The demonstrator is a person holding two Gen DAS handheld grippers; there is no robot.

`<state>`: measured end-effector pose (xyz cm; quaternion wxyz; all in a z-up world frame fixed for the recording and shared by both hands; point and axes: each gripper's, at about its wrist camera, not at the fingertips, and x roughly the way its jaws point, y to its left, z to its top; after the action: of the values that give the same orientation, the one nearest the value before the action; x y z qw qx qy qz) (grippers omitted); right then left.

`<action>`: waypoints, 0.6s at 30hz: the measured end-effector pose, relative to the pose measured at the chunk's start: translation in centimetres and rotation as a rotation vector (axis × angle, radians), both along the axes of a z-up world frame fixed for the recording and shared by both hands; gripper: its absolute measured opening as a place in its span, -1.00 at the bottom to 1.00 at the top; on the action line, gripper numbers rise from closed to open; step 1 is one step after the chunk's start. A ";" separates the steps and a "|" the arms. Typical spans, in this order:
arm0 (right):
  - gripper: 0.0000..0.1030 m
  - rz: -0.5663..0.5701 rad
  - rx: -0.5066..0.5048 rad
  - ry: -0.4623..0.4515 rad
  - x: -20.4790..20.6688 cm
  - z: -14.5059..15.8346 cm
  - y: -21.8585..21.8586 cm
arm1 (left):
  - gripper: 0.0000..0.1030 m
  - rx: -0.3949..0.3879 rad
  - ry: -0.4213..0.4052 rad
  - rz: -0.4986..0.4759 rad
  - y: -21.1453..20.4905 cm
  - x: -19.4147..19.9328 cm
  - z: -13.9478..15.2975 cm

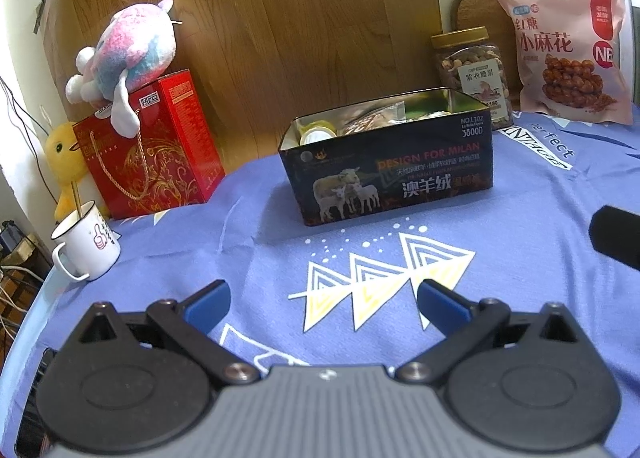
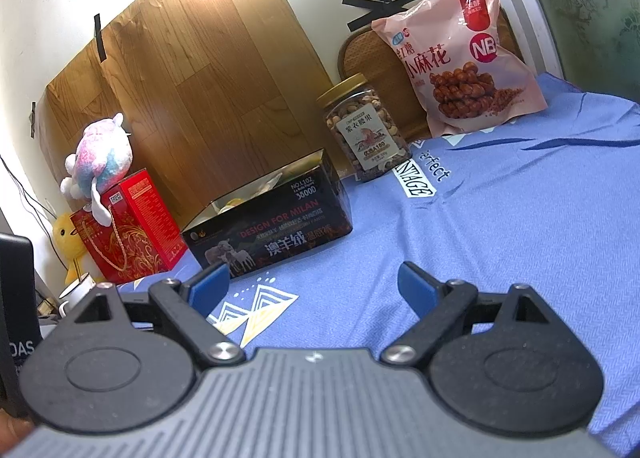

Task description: Organize snacks

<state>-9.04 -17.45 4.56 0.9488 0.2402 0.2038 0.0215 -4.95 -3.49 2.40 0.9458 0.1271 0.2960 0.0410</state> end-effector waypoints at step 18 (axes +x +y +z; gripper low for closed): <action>0.81 -0.001 0.001 0.001 0.0 0.0 0.0 | 1.00 -0.006 0.010 -0.001 0.0 0.3 -0.1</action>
<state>-9.04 -17.44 4.57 0.9487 0.2407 0.2040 0.0212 -4.64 -3.52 2.27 0.9447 0.1246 0.3008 0.0392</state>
